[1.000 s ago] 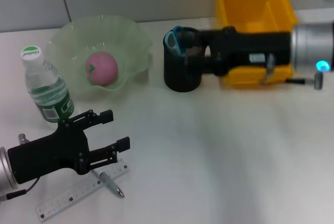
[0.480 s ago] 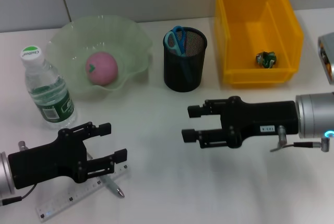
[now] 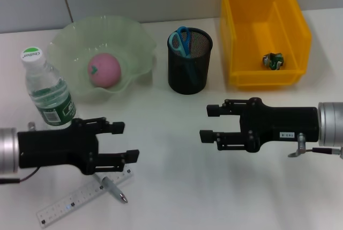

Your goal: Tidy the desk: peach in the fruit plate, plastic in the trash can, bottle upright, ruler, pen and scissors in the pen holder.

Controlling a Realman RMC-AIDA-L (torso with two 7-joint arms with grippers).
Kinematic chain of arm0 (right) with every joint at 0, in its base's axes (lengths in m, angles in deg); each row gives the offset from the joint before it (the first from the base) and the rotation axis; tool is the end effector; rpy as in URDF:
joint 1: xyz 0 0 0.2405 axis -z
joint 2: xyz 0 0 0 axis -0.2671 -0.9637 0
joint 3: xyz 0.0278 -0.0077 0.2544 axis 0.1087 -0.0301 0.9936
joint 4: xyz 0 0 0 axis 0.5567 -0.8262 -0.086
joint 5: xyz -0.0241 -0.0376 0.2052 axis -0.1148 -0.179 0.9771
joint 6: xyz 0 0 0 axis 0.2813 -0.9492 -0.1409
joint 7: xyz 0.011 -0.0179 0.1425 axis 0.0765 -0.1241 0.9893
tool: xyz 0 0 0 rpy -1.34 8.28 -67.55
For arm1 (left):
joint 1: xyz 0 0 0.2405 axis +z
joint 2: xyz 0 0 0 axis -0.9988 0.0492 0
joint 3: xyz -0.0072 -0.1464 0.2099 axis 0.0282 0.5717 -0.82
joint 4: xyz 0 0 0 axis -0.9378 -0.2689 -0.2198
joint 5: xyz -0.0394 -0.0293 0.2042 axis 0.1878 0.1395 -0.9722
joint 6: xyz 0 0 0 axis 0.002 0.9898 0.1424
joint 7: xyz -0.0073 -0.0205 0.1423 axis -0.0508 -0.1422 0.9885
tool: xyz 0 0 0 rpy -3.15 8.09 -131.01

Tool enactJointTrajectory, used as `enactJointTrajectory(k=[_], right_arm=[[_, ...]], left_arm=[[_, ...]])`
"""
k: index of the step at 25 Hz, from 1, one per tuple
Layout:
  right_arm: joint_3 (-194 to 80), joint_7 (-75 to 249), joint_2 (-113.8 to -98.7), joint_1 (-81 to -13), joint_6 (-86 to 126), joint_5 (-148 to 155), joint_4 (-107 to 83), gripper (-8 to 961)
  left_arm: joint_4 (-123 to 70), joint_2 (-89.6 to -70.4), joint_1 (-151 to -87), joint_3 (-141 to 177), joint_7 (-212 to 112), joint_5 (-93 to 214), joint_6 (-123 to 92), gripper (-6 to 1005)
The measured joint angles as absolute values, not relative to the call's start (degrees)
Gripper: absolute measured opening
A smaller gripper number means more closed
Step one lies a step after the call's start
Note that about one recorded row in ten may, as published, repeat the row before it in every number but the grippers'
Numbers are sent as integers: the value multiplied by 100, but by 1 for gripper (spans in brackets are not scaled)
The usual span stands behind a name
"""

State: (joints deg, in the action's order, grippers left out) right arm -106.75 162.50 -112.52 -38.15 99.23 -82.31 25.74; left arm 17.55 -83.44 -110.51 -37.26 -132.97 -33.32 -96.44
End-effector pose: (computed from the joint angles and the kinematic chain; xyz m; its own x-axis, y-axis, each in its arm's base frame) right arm 0.2579 0.3033 -0.0157 0.7857 -0.3151 -0.5324 -0.4225 -0.9019 -0.0897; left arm -0.2553 0.3037 -0.0154 0.8467 0.3369 0.4117 0.3921 -0.9183 -0.0549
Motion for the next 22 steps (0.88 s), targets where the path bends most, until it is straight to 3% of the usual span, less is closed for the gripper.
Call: enactJointTrajectory(k=[12,22], right_arm=[[-10664,16492,-11204,-3831,9969,-8439,2897,692],[-10683,16462,-11206,-3916,10071,-9244,3223,692]], left_arm=[[4598,-8350,-11656,-5484,-17013,-5587,-9855,726],[4765,-8410,-12270,-6878,-18699,-6698,-9763,719]])
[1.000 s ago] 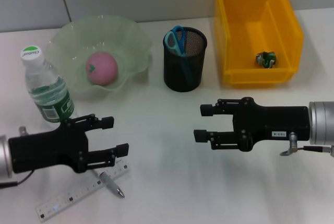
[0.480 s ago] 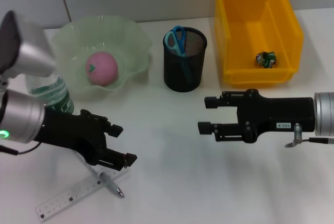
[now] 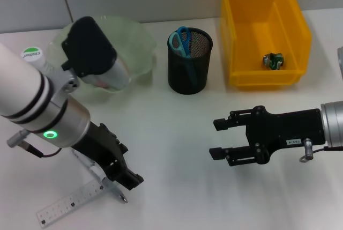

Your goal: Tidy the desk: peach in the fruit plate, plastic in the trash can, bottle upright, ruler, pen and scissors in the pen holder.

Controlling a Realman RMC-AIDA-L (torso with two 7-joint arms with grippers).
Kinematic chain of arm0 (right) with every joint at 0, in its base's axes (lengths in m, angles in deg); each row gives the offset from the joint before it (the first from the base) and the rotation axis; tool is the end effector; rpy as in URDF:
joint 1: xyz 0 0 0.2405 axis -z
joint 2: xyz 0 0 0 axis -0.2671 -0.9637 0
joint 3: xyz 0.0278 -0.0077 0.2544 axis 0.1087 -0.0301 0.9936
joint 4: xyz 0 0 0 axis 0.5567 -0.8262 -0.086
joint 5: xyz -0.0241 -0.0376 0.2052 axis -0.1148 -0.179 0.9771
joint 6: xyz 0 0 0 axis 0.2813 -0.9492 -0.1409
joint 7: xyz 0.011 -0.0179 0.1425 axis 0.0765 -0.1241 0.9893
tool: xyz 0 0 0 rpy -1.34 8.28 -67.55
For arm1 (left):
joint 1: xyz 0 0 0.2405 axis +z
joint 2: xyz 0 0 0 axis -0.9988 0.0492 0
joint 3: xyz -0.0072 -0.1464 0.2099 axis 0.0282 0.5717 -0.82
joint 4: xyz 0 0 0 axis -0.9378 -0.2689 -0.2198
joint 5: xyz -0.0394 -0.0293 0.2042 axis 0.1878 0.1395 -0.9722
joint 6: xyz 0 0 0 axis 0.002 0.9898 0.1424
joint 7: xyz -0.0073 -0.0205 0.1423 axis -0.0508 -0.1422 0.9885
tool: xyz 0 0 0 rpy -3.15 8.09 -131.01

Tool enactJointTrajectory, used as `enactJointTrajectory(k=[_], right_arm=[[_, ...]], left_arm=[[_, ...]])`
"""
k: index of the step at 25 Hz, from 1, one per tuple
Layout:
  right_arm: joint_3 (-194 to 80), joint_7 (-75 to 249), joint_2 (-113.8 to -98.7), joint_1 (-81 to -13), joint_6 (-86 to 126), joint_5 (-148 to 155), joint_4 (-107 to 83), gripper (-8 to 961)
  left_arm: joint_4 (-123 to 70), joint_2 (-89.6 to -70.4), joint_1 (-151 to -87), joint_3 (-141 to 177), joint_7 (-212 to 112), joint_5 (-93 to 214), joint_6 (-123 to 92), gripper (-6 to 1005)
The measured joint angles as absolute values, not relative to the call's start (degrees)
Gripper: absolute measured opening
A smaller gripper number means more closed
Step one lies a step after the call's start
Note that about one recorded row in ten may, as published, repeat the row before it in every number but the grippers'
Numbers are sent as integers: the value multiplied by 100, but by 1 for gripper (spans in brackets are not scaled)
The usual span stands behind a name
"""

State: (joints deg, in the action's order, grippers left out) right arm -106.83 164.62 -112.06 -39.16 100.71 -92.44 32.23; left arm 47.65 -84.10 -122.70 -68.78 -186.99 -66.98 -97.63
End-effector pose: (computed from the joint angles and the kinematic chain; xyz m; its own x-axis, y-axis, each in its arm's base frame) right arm 0.2586 0.3066 -0.0085 0.8898 -0.2713 -0.3670 -0.3291 -0.9385 -0.1043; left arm -0.1546 0.3254 -0.0457 0.8559 0.3848 -0.3455 0.3433 -0.9224 -0.1768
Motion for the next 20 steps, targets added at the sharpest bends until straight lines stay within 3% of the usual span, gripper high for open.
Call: enactJointTrajectory(k=[20], right_arm=[[-10643,16453,-11200,-4042,10153,-9381,3386,691]], left_arm=[[4475,-8417,-12330,-7736,-19197,-7286,-9134,704]])
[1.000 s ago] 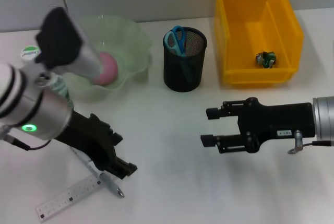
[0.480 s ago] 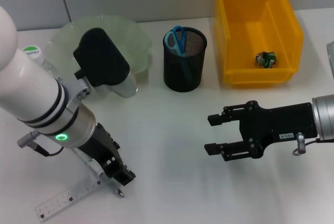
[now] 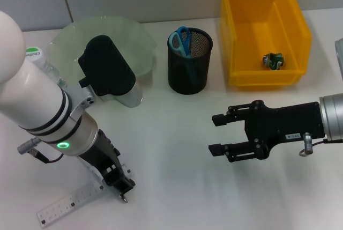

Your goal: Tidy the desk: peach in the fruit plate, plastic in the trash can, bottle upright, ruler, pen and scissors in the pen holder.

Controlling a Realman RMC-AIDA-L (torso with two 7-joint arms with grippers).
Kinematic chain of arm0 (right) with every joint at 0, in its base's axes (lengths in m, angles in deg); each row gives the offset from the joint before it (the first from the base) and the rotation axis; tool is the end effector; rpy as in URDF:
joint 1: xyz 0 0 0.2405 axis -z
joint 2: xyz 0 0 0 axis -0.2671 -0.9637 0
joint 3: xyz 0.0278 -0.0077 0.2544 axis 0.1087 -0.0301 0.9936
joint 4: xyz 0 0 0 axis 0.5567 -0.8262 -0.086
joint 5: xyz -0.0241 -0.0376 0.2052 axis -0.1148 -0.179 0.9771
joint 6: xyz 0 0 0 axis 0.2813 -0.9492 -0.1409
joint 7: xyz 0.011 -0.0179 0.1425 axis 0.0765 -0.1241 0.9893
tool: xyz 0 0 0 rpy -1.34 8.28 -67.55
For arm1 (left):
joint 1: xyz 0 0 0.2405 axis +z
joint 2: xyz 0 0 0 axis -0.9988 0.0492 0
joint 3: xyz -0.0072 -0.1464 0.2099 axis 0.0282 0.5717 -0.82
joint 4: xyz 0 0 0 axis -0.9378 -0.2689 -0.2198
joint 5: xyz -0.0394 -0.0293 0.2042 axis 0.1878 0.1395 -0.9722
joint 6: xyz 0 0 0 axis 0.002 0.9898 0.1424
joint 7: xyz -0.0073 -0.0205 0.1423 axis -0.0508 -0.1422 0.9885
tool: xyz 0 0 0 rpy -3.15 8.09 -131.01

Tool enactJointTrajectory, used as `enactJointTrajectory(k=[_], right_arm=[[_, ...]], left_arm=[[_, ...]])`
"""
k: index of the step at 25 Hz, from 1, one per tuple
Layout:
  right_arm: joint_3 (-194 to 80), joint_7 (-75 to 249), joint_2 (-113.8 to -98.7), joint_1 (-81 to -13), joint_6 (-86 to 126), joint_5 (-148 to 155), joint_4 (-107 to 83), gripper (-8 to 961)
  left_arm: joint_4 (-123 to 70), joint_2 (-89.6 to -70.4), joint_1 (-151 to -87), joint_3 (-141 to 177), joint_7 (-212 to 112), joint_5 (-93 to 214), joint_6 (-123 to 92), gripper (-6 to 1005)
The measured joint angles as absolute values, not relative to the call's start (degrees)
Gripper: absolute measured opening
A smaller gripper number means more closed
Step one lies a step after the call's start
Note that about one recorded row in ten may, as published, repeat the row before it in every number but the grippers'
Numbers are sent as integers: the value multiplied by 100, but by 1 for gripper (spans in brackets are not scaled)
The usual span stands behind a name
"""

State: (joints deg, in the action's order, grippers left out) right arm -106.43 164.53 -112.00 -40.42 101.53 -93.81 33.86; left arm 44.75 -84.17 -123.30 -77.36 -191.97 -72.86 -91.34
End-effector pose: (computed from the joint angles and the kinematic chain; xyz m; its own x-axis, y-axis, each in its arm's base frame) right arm 0.2510 0.3128 -0.0043 0.9096 -0.2303 -0.3458 -0.2837 -0.9523 -0.1121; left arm -0.1665 0.3257 -0.0684 0.8163 0.3769 -0.4378 0.2879 -0.9225 -0.2573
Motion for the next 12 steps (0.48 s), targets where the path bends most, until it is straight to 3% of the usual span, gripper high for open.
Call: enactJointTrajectory(k=[12], right_arm=[[-10633,16472,-11227,-4045,10148,-9381,3385,691]], left_arm=[[4449,-8417,-12303,-7745,-19096,-7302,-9103,695]])
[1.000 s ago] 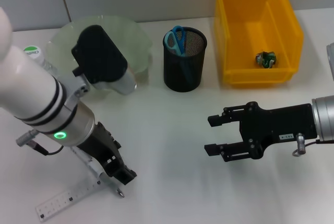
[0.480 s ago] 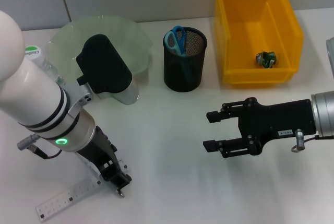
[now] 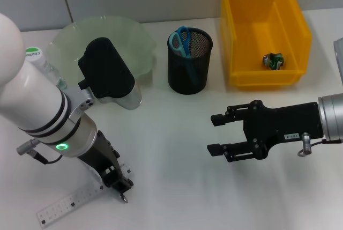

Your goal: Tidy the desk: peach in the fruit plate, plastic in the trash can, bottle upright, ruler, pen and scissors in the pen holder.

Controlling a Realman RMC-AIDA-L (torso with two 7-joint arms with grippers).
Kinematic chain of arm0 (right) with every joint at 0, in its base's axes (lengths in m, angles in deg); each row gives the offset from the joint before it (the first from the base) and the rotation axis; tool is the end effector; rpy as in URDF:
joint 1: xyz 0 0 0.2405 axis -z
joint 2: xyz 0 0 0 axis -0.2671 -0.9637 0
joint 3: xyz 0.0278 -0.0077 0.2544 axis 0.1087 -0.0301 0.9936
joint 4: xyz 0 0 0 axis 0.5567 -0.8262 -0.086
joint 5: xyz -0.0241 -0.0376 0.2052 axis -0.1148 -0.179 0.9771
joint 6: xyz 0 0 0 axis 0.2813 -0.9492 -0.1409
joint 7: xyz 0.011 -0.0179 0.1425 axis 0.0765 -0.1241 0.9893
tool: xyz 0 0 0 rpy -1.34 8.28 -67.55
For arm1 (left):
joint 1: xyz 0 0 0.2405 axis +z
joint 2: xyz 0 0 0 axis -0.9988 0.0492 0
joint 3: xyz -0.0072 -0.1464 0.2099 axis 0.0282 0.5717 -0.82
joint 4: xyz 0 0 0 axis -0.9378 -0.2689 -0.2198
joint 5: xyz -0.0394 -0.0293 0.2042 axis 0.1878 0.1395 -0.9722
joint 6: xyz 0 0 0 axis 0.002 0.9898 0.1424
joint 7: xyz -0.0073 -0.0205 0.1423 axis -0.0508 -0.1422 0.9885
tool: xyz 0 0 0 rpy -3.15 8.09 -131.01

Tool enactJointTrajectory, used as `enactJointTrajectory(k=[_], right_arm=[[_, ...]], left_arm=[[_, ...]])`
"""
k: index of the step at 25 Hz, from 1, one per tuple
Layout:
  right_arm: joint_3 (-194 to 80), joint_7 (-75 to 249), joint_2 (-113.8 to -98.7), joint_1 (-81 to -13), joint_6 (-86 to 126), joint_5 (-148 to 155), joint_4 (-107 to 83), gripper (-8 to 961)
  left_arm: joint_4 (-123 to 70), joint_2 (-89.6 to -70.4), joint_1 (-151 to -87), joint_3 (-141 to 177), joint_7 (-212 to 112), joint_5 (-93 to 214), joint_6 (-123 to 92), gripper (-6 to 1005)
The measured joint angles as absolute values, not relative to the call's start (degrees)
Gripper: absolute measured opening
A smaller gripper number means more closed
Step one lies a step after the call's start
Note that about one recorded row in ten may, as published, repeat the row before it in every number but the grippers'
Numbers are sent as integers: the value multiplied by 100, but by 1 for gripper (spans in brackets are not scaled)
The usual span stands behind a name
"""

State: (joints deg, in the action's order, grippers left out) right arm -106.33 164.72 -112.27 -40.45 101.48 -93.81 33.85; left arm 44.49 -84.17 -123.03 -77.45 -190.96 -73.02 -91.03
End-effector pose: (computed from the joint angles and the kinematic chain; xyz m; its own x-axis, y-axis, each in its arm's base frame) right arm 0.2500 0.3126 -0.0057 0.9069 -0.2341 -0.3504 -0.2879 -0.9514 -0.1097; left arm -0.1690 0.3254 -0.0688 0.8185 0.3654 -0.4433 0.2770 -0.9271 -0.2526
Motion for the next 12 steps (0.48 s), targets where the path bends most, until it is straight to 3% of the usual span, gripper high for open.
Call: enactJointTrajectory(k=[12], right_arm=[[-10633,16504,-11238,-4045,10153,-9340,3376,691]], left_arm=[[4358,-8418,-12303,-7753,-19084,-7308,-9070,637]])
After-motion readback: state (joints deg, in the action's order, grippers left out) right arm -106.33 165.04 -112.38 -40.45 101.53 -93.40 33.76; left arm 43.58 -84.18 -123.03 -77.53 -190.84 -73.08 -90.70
